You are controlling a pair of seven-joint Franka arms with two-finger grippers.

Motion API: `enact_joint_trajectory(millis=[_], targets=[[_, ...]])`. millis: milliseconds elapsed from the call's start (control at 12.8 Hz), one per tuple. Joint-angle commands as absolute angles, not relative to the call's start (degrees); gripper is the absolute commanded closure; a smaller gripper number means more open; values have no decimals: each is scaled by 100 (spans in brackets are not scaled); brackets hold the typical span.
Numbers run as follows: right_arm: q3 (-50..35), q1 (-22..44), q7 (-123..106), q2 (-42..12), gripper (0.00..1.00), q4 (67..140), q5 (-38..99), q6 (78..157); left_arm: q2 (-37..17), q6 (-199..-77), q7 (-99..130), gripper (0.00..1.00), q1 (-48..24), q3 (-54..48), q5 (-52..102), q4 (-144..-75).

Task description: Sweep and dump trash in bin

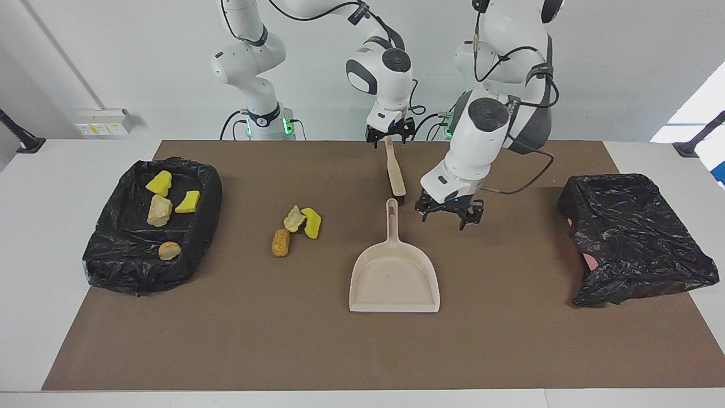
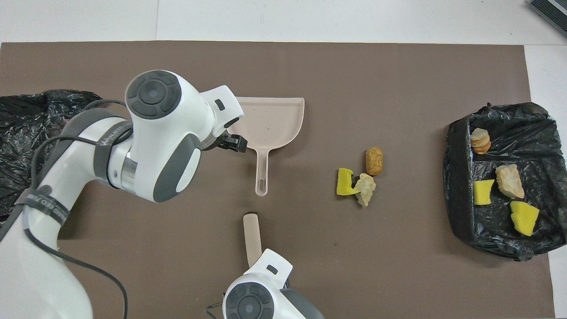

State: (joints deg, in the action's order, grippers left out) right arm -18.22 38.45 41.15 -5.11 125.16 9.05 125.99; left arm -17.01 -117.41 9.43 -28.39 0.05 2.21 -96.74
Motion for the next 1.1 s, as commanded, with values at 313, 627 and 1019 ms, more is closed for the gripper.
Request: enact_joint_trajectory(millis=[313, 627, 1019], targets=[[-1802, 3973, 4219, -448, 73, 12911, 1028, 12947, -2338, -12208, 1915, 0, -3612, 114, 299, -9703], [-1784, 3973, 4236, -483, 100, 12736, 879, 12657, -2320, -12138, 2495, 59, -3831, 114, 308, -9790], [-1731, 3754, 4202, -46, 100, 12472, 659, 11550, -2232, -12041, 2514, 100, -3841, 114, 457, -10011]])
